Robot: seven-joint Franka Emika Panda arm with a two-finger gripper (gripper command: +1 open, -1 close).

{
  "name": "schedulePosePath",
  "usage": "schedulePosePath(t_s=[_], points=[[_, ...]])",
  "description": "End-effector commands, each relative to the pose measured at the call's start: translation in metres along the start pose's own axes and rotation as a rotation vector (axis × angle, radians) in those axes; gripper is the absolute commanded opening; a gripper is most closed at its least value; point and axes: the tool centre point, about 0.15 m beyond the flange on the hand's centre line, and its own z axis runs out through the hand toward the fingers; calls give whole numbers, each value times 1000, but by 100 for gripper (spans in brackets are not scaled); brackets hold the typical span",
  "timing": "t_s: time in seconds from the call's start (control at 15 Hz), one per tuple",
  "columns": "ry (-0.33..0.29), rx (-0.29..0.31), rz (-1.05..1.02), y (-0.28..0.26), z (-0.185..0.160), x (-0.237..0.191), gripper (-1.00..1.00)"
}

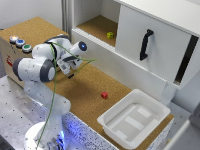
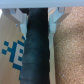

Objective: Go open the drawer

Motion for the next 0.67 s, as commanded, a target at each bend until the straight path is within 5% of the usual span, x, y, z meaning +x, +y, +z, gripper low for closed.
schedulePosePath(t_s=[0.0,0.6], points=[[7,27,13,57,4,11,-100],[14,14,23,82,-16,6,-100]])
